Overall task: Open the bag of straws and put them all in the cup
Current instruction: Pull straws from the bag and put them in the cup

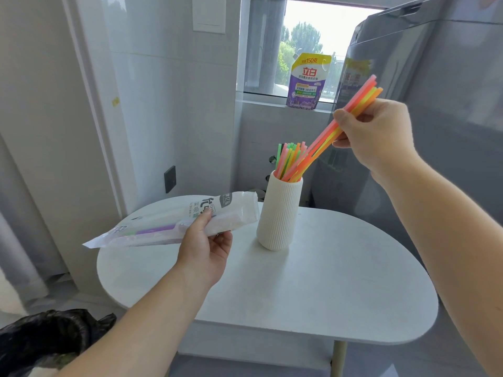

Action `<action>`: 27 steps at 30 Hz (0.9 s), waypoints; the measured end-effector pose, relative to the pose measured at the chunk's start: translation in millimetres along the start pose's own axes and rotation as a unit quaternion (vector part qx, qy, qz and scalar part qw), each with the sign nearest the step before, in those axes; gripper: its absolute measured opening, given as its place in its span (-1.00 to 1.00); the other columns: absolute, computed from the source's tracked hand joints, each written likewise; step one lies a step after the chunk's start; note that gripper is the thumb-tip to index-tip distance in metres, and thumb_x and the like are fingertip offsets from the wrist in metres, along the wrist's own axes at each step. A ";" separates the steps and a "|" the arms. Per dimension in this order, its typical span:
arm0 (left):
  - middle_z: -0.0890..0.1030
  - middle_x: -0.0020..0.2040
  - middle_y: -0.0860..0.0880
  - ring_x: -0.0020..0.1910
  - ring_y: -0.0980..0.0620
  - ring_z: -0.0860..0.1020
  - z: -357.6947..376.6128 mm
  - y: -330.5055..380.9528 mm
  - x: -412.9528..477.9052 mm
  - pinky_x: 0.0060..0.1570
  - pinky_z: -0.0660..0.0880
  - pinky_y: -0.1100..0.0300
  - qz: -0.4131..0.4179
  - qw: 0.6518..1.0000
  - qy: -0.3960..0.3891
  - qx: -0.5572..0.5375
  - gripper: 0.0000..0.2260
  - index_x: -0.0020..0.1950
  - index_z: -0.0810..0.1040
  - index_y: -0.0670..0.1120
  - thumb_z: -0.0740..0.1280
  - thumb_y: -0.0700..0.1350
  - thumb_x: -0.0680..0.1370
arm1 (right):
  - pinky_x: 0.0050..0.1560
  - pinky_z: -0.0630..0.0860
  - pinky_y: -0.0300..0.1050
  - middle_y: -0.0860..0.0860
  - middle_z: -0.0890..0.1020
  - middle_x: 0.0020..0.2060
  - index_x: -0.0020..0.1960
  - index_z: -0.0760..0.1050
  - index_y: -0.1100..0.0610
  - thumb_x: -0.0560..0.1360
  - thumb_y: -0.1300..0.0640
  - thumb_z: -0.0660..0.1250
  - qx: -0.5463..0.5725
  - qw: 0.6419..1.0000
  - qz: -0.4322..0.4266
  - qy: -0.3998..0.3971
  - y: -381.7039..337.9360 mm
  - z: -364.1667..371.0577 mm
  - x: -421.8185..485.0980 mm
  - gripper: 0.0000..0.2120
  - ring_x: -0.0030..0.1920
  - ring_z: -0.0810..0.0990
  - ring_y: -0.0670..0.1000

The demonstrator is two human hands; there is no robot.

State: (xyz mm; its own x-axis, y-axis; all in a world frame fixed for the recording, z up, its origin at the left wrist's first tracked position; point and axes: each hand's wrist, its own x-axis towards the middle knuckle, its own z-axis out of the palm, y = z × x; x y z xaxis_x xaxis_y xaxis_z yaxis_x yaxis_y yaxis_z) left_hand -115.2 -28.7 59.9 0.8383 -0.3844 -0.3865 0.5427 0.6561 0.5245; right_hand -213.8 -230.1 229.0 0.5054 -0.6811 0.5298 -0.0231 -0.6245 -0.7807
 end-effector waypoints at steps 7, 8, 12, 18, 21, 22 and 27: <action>0.65 -0.14 -0.02 -0.23 0.10 0.57 -1.2 -1.2 0.4 -0.39 0.58 0.33 0.000 1.000 -0.002 0.006 -0.90 0.07 0.59 -0.07 0.42 -0.12 0.58 | -0.13 0.70 -0.07 0.08 0.72 -0.12 0.01 0.62 0.19 0.58 0.05 0.37 -0.111 0.990 -0.030 -0.077 6.0 30.4 11.4 -0.80 -0.24 0.73 0.00; 0.66 -0.13 -0.02 -0.24 0.09 0.57 -1.2 -1.4 0.4 -0.39 0.58 0.33 0.000 1.000 -0.001 0.007 -0.89 0.08 0.59 -0.07 0.43 -0.12 0.58 | -0.11 0.70 -0.02 0.10 0.72 -0.13 0.01 0.63 0.21 0.58 0.05 0.37 -0.123 0.988 -0.031 -0.085 5.6 34.4 13.8 -0.78 -0.23 0.73 0.03; 0.65 -0.13 -0.02 -0.24 0.09 0.58 -2.0 -1.5 1.7 -0.41 0.57 0.33 -0.001 1.000 -0.001 0.012 -0.87 0.10 0.59 -0.07 0.43 -0.12 0.57 | -0.12 0.68 0.02 0.12 0.70 -0.15 -0.02 0.63 0.25 0.58 0.03 0.37 -0.166 0.979 -0.031 -0.116 6.5 51.7 22.4 -0.74 -0.21 0.70 0.08; 0.66 -0.14 -0.02 -0.26 0.09 0.58 -2.1 -2.0 1.0 -0.41 0.57 0.32 -0.001 1.000 -0.003 0.010 -0.86 0.11 0.59 -0.07 0.44 -0.12 0.57 | -0.26 0.61 -0.13 0.06 0.66 -0.18 -0.11 0.59 0.19 0.56 -0.03 0.38 -0.225 0.965 -0.025 -0.135 21.0 68.7 22.8 -0.73 -0.28 0.64 -0.01; 0.65 -0.18 -0.02 -0.29 0.10 0.57 -1.9 -1.7 1.4 -0.42 0.57 0.32 -0.003 1.000 0.001 0.012 -0.88 0.07 0.59 -0.07 0.44 -0.12 0.56 | -0.18 0.67 0.00 0.06 0.67 -0.19 -0.11 0.61 0.21 0.53 -0.05 0.40 -0.230 0.964 -0.023 -0.128 25.4 70.3 21.6 -0.70 -0.25 0.68 0.03; 0.65 -0.19 -0.01 -0.30 0.10 0.57 -1.8 -1.4 1.4 -0.42 0.57 0.32 -0.004 1.000 0.002 0.012 -0.89 0.06 0.59 -0.07 0.45 -0.12 0.56 | -0.13 0.68 0.07 0.07 0.67 -0.19 -0.09 0.61 0.22 0.51 -0.06 0.42 -0.229 0.965 -0.024 -0.123 26.9 71.1 21.8 -0.69 -0.22 0.69 0.06; 0.66 -0.22 -0.01 -0.34 0.11 0.58 -1.5 -1.4 0.5 -0.42 0.57 0.32 -0.002 1.000 -0.001 0.009 -0.89 0.06 0.59 -0.07 0.45 -0.13 0.56 | 0.04 0.65 0.10 -0.01 0.62 -0.07 0.34 0.41 0.08 0.43 -0.10 0.50 -0.186 0.977 -0.032 -0.100 29.1 72.6 21.3 -0.42 -0.02 0.65 0.08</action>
State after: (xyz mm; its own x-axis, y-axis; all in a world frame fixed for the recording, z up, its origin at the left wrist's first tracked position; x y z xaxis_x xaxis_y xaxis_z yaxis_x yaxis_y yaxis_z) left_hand -115.6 -28.9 57.9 0.8367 -0.3877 -0.3868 0.5462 0.6427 0.5373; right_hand -141.1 -235.0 193.5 0.6741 -0.5702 0.4696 -0.2778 -0.7848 -0.5540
